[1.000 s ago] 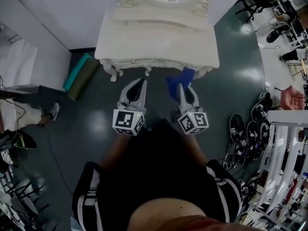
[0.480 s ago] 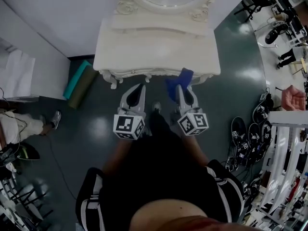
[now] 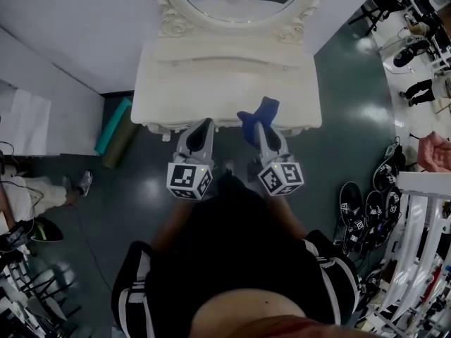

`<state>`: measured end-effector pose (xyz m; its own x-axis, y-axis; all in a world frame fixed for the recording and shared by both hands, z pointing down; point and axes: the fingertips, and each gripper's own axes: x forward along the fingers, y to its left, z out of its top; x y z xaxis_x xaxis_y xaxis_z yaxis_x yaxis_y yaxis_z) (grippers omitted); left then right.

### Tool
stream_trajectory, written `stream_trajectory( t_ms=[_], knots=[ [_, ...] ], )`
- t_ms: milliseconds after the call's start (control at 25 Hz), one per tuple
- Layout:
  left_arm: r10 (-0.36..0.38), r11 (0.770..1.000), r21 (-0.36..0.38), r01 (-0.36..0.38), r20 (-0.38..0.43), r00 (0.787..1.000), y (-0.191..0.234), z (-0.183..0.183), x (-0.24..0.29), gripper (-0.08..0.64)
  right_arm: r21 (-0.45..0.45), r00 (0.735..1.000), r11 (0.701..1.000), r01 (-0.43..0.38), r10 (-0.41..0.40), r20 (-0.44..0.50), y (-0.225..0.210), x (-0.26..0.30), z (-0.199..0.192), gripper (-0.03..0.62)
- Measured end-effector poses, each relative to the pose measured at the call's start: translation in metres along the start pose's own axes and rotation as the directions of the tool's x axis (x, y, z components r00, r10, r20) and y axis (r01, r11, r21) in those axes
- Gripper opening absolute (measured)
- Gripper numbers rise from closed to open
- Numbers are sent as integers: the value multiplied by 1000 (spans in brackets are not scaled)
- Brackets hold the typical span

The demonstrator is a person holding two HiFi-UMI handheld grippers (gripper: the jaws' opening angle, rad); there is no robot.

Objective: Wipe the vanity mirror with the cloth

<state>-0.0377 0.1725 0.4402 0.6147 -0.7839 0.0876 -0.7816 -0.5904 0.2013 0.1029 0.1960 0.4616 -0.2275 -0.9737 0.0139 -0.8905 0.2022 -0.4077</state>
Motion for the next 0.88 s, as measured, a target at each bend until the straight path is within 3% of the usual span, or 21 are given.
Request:
stream_trajectory(
  t_ms=[320,560,880],
  knots=[
    [56,998,15,-56,5,998,-5,15,53,8,-6,998,998,-70,70,-10,-42,45,31,32],
    [86,996,21,-86,8,996,2,18,68,8,1,997,997,-74,74,14,-58,71,40,32],
    [44,998,33,-44,1,999,20,32,99,8,44,999,998,-47,47,22,-63,102,45,34]
  ],
)
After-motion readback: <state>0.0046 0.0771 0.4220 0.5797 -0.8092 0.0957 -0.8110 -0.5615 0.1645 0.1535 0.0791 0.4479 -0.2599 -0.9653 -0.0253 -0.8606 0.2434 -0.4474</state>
